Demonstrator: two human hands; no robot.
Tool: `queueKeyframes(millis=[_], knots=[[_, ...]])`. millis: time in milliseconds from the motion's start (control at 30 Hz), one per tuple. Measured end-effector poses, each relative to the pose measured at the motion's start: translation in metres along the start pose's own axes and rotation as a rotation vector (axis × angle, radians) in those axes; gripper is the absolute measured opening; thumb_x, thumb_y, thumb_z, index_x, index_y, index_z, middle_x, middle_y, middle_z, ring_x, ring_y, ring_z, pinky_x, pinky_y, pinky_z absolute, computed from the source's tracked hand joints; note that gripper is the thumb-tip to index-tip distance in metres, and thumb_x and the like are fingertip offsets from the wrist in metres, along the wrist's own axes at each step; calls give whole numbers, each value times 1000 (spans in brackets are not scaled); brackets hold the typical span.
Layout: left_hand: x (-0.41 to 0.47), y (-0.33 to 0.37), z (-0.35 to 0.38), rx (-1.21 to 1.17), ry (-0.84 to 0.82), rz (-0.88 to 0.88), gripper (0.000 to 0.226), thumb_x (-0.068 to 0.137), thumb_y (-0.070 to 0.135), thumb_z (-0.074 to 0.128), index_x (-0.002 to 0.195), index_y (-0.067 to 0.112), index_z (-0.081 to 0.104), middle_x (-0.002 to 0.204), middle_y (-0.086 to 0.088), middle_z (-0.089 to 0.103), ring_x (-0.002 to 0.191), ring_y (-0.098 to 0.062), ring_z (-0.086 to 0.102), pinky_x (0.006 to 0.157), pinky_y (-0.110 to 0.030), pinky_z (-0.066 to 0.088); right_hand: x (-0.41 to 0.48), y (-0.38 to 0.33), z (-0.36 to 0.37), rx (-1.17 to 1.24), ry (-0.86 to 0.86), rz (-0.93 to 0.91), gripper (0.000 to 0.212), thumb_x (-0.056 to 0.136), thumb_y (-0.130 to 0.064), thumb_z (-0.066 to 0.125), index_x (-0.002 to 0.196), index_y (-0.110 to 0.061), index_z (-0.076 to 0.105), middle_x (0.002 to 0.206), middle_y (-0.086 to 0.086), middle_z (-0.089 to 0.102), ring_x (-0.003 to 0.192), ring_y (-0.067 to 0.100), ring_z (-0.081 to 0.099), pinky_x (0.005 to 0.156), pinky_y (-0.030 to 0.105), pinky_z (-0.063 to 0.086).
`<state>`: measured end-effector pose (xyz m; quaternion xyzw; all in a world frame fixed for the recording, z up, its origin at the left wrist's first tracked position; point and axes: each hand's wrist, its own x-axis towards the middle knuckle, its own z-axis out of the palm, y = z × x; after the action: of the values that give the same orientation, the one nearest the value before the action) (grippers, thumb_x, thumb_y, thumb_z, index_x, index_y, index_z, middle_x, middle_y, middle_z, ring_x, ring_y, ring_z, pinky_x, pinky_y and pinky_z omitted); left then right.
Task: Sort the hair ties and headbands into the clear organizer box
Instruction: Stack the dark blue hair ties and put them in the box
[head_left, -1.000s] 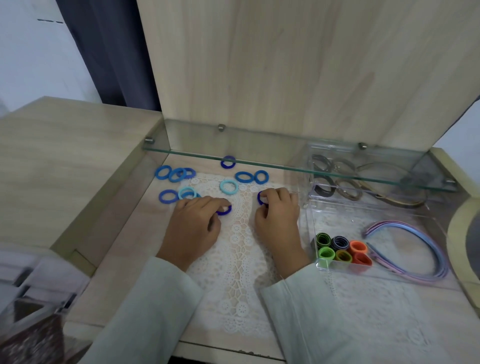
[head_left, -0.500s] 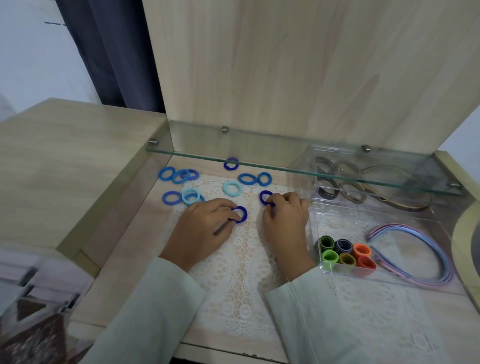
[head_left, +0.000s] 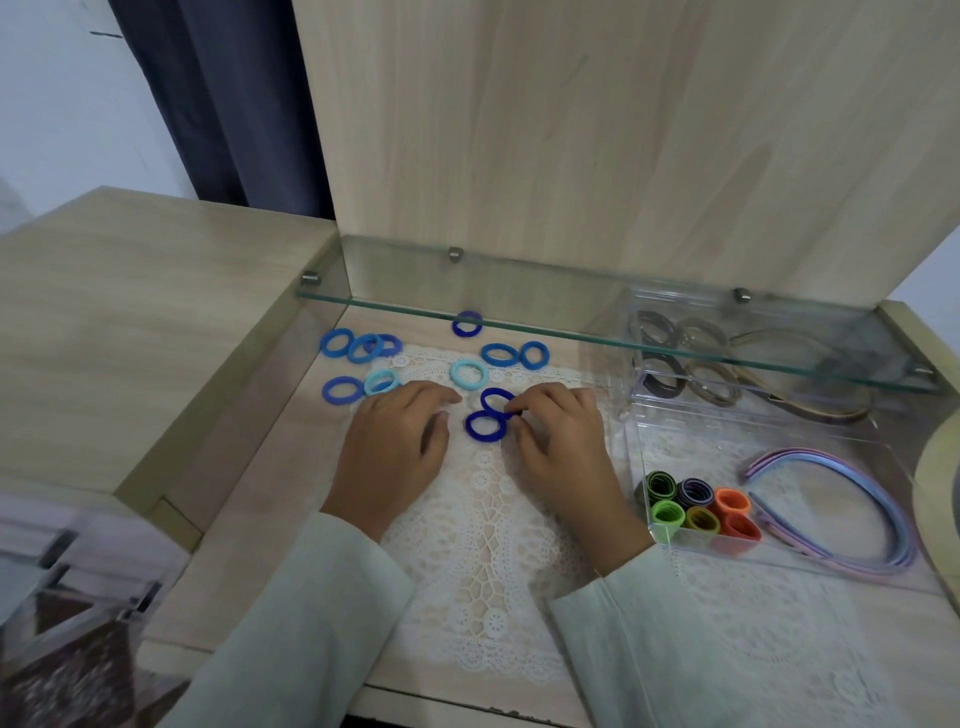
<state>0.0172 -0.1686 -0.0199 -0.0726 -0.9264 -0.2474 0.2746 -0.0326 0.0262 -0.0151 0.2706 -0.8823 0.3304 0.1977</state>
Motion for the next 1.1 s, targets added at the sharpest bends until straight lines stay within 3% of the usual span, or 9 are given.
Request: queueKeyframes(millis=[233, 500, 667, 1100], knots=[[-2, -2, 4, 15, -7, -61, 28, 90, 7, 58, 116, 13, 64, 114, -1, 67, 107, -17, 62, 88, -41, 54, -2, -6, -2, -4, -78, -54, 16, 86, -9, 60, 95, -20, 66, 101, -11, 62, 91, 14, 45, 77, 35, 42], [-1, -2, 3, 14, -9, -46, 29, 88, 6, 59, 115, 13, 64, 112, -1, 67, 105, -16, 62, 87, -40, 54, -3, -9, -4, -20, -166, -19, 26, 81, -17, 55, 103, -22, 67, 106, -10, 59, 96, 14, 42, 79, 30, 36], [-1, -2, 3, 14, -15, -47, 28, 88, 7, 58, 116, 12, 64, 112, -2, 67, 106, -17, 62, 88, -41, 54, -3, -8, -2, -23, -159, -12, 20, 83, -13, 60, 101, -21, 67, 106, -9, 60, 95, 14, 43, 78, 30, 37], [-1, -1, 4, 25, -21, -51, 29, 89, 5, 58, 116, 12, 64, 113, -2, 67, 107, -17, 62, 89, -41, 54, -3, -13, -4, 6, -156, -21, 25, 80, -21, 53, 100, -23, 68, 104, -12, 59, 94, 9, 38, 78, 27, 33]])
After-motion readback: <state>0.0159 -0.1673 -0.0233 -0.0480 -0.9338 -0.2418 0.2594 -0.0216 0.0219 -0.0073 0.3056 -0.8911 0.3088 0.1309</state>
